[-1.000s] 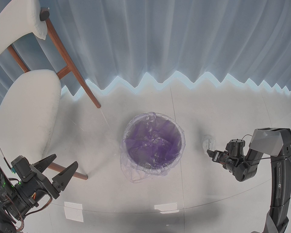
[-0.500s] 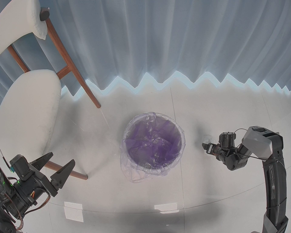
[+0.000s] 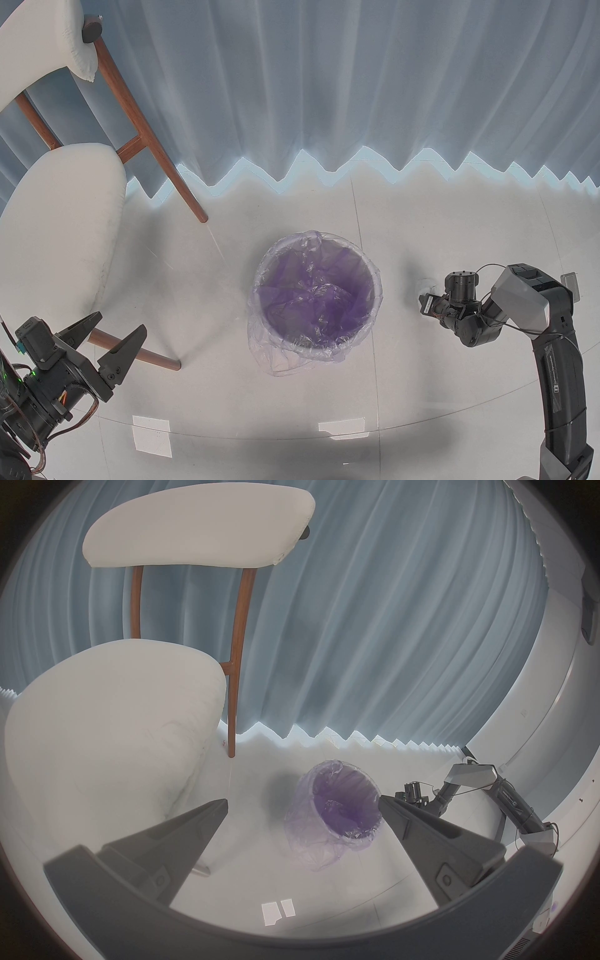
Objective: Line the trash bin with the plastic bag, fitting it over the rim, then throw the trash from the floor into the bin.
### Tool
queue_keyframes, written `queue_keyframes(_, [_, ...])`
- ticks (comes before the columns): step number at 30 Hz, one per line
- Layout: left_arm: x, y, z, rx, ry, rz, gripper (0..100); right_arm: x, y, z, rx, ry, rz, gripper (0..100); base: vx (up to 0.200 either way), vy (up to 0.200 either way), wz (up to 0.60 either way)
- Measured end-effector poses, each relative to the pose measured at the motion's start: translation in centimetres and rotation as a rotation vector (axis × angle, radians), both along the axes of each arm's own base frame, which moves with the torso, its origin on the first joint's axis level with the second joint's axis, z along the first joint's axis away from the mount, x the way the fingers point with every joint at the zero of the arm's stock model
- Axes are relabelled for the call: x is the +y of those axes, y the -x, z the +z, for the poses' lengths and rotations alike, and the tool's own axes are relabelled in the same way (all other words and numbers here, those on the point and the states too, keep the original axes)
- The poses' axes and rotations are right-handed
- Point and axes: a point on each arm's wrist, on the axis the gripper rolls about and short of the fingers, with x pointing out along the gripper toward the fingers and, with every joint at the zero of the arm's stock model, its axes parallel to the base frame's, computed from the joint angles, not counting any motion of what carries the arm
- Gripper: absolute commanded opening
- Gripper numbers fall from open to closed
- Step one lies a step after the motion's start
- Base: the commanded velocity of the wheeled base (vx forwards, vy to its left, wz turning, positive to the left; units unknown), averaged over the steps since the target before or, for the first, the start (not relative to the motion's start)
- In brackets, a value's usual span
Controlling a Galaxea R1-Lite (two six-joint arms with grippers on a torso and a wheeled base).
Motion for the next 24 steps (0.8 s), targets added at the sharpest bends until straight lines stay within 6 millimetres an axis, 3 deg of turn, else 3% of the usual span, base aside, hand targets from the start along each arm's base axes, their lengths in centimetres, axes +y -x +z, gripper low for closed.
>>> queue_keyframes(24, [1.1, 0.2, 0.2, -0.023, -0.016, 0.087, 100, 0.4, 0.4, -0.5, 0.004, -0.001, -0.012, 0, 0.0, 0.0, 0.0])
